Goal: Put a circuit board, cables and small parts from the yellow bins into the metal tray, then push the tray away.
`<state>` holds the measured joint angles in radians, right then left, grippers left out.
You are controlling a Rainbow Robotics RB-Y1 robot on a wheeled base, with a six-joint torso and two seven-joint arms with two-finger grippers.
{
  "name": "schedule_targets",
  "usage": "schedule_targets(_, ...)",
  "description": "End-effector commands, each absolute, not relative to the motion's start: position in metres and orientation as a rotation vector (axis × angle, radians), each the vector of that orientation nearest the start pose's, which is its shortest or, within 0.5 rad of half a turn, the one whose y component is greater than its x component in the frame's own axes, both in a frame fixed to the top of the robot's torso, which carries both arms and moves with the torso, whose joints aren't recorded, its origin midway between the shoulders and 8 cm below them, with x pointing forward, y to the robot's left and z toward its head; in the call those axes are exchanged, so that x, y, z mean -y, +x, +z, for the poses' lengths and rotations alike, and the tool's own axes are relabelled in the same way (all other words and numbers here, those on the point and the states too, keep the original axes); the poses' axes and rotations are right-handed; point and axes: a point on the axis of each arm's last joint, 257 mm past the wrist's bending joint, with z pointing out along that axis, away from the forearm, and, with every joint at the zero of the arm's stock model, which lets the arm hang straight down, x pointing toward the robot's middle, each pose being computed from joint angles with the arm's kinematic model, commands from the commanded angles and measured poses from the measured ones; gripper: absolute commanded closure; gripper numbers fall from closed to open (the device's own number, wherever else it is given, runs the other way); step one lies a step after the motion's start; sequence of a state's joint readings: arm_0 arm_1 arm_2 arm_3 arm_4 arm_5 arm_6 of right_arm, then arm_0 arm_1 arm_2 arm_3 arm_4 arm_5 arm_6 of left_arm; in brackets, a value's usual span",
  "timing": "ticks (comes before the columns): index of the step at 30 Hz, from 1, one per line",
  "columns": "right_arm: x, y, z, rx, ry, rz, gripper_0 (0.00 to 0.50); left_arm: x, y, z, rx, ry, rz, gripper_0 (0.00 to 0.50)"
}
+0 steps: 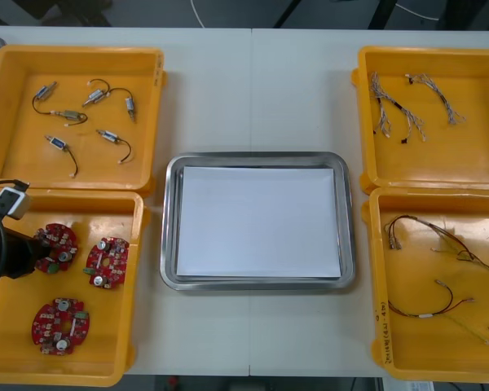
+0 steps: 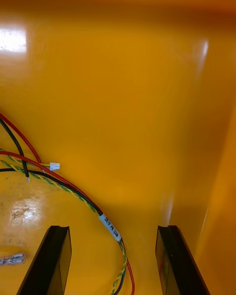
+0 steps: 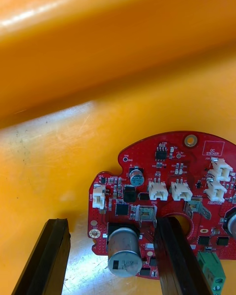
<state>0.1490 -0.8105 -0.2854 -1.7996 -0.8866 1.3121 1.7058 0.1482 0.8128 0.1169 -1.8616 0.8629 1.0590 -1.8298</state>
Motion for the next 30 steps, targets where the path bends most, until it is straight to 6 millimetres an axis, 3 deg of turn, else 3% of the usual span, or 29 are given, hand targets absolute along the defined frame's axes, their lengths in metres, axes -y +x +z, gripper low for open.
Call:
schedule_targets(1,0.476,0.353,-0.306,-2.69,-0.132,-0.049,0.0,-0.416,0.397,-0.3,-2.436,0.629,0.128,0.0)
schedule_targets(2,0.476,0.35,-0.308,-2.695,-0.131,-0.049,0.0,-0.416,0.398,-0.3,-2.435,0.628,0.127,0.0)
schedule_targets(4,0.477,0.347,-0.311,-2.697,-0.13,-0.05,0.0,-0.416,0.398,-0.3,-2.435,0.627,0.125,0.066)
schedule_targets(7,0.476,0.343,-0.318,-2.696,-0.133,-0.054,0.0,-0.414,0.397,-0.3,-2.436,0.619,0.114,0.303)
schedule_targets(13,0.475,0.34,-0.325,-2.693,-0.136,-0.055,0.0,-0.413,0.398,-0.298,-2.434,0.604,0.097,0.486)
schedule_targets(20,0.471,0.342,-0.333,-2.684,-0.133,-0.045,0.0,-0.41,0.401,-0.29,-2.427,0.603,0.083,0.495)
schedule_targets(30,0.469,0.343,-0.342,-2.677,-0.137,-0.039,0.0,-0.407,0.391,-0.241,-2.477,0.672,0.109,0.495)
